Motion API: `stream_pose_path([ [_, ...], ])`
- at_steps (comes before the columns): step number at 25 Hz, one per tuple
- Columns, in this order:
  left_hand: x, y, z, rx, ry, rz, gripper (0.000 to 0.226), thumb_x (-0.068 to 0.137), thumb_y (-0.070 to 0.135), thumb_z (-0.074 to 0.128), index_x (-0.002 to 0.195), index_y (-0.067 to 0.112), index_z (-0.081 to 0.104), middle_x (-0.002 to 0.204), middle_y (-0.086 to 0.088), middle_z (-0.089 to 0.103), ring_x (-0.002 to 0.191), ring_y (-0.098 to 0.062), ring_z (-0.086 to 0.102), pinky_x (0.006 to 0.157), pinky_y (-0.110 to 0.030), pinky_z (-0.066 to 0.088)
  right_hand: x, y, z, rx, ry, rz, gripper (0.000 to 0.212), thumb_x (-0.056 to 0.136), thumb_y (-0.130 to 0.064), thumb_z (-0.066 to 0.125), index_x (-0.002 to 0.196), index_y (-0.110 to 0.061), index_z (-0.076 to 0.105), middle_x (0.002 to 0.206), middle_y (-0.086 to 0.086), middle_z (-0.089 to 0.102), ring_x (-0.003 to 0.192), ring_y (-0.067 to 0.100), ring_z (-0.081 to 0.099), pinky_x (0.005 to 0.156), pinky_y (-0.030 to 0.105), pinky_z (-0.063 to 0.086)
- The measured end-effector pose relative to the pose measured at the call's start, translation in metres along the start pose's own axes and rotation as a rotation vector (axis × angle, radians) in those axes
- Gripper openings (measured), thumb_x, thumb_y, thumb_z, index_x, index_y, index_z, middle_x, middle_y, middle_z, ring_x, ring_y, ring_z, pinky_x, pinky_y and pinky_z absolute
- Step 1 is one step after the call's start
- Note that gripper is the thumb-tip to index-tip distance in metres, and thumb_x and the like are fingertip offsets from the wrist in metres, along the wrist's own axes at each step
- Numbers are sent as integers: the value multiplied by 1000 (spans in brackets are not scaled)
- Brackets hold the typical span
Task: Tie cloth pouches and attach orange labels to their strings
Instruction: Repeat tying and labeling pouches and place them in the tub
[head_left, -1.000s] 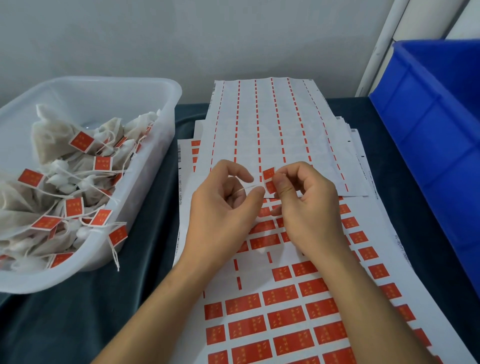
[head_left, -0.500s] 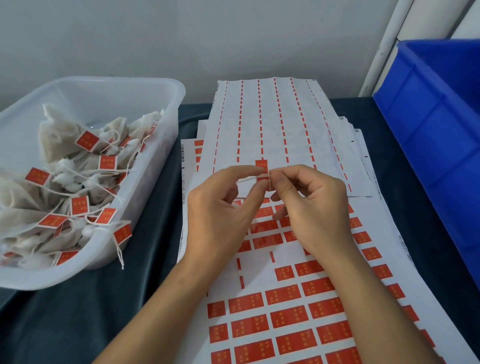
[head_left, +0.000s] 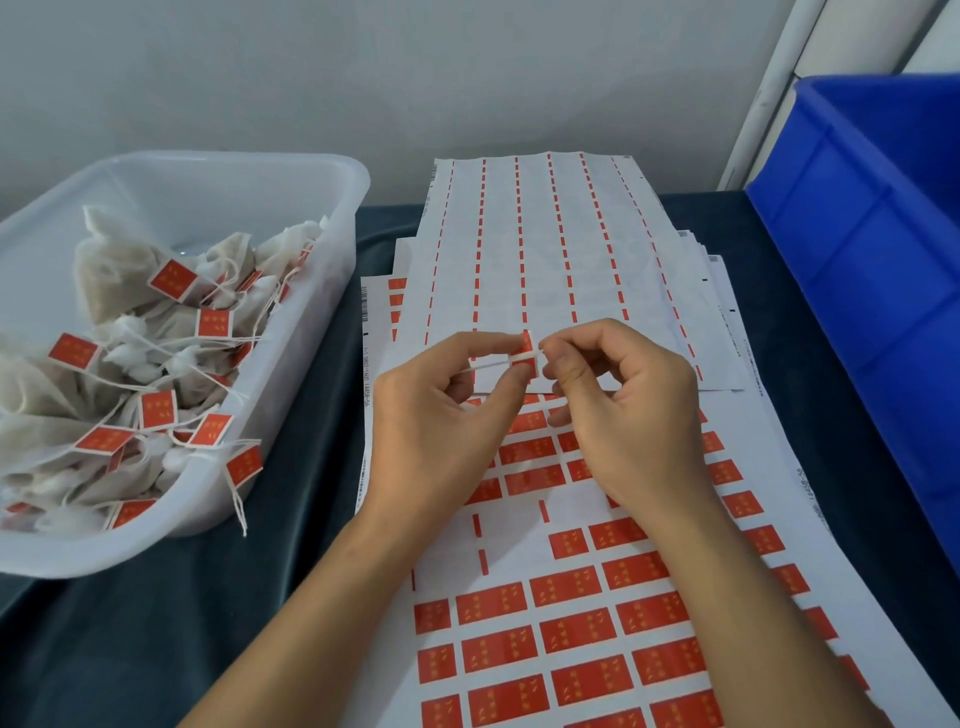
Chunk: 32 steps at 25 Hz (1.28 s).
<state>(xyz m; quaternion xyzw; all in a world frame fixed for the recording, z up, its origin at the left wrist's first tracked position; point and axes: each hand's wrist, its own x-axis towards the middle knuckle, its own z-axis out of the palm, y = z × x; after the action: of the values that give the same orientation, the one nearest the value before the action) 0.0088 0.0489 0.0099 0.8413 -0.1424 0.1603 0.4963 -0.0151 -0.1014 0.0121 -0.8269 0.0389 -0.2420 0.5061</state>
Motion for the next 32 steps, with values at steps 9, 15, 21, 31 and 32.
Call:
stream_pose_path([
  [9, 3, 1, -1, -78, -58, -78, 7, 95, 35, 76, 102, 35, 76, 53, 19, 50, 53, -6, 46, 51, -14, 40, -1, 2, 3, -10, -4, -72, 16, 98, -41, 54, 103, -30, 65, 92, -28, 62, 86, 2, 68, 72, 14, 58],
  [15, 4, 0, -2, -69, -91, -85, 3, 94, 45, 76, 95, 44, 73, 50, 13, 46, 48, -6, 42, 48, -16, 38, 1, 6, 3, -26, 9, -103, 13, 101, -32, 58, 105, -24, 67, 98, -20, 64, 95, -1, 65, 79, 10, 54],
  [21, 8, -3, -4, -107, -141, -136, 2, 92, 44, 78, 90, 43, 77, 50, 8, 41, 47, -6, 39, 48, -18, 39, 1, 5, 4, 22, -26, -48, 19, 98, -46, 51, 103, -33, 64, 93, -28, 65, 94, -3, 66, 77, 6, 52],
  [31, 10, -6, -4, -120, -148, -191, 5, 91, 43, 79, 87, 45, 76, 50, 3, 45, 44, -4, 41, 54, -9, 46, -1, 4, 6, 46, -43, -4, 13, 99, -45, 51, 100, -36, 61, 89, -26, 65, 91, -5, 66, 73, 4, 51],
  [32, 11, -7, -4, -120, -149, -193, 5, 91, 42, 79, 88, 45, 76, 51, 0, 47, 44, -4, 42, 54, -8, 46, -1, 5, 6, 46, -44, -2, 10, 100, -41, 53, 100, -36, 62, 89, -26, 65, 91, -5, 66, 73, 4, 50],
])
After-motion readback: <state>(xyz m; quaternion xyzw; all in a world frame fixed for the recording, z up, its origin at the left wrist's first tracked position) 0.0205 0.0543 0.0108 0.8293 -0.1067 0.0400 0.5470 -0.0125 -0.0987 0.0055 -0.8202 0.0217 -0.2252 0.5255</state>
